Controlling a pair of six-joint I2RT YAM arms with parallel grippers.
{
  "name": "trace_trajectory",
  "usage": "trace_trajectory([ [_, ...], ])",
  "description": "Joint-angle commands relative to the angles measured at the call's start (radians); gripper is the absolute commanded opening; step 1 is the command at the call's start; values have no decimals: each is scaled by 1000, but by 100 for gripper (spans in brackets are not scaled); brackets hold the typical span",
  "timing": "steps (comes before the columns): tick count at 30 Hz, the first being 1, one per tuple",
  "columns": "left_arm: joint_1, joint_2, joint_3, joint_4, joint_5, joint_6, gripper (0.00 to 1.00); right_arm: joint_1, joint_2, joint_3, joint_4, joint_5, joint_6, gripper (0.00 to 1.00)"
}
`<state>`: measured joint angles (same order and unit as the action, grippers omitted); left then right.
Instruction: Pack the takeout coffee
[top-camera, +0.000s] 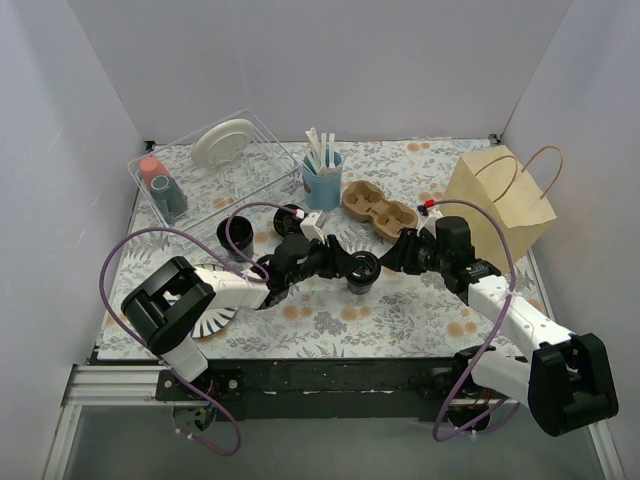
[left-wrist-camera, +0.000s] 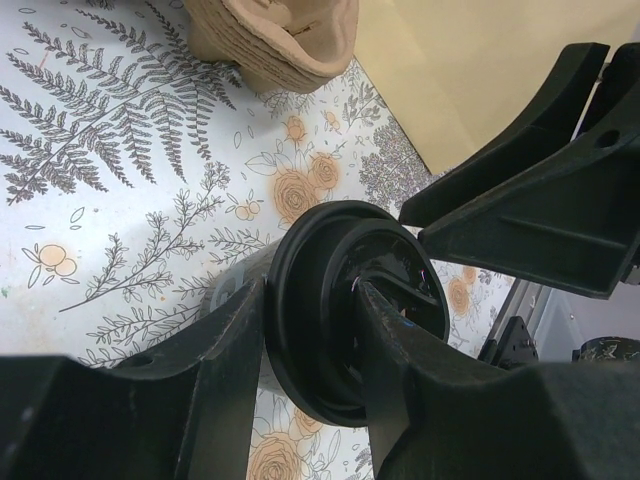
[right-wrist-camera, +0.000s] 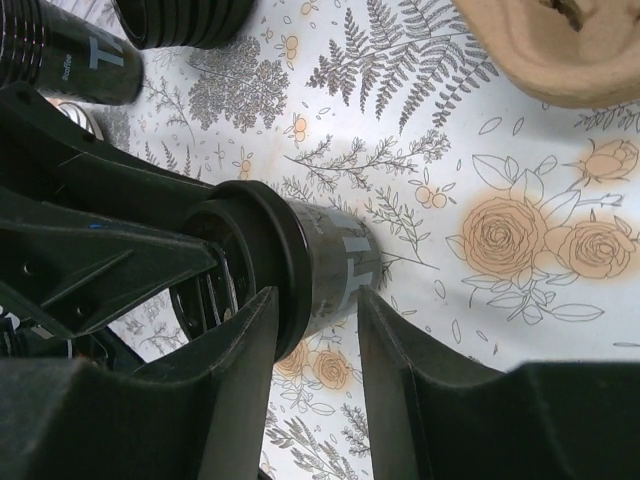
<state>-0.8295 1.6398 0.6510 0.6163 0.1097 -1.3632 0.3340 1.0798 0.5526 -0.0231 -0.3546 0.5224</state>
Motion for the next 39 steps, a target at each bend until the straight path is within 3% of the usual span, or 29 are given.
trace_trajectory([
  [1, -5, 121, -83, -392, -35, 119, 31, -4, 32, 60, 94, -90, -39, 45],
  [8, -3, 132, -88, -383, -28, 124, 31, -6, 68, 52, 98, -55, -45, 43],
  [15, -5, 141, -96, -372, -28, 119, 31, -6, 112, 6, 112, -121, -51, 41],
  [19, -5, 153, -128, -339, -27, 96, 31, -6, 124, -112, 147, -144, -27, 36],
  [27, -5, 207, -186, -242, 4, 46, 31, -6, 149, -351, 244, -83, -27, 36],
  [30, -5, 204, -191, -234, 1, 39, 31, -7, 146, -346, 249, -87, -41, 35],
  [39, -5, 156, -166, -322, -41, 56, 30, -6, 34, -119, 101, -118, -70, 37],
])
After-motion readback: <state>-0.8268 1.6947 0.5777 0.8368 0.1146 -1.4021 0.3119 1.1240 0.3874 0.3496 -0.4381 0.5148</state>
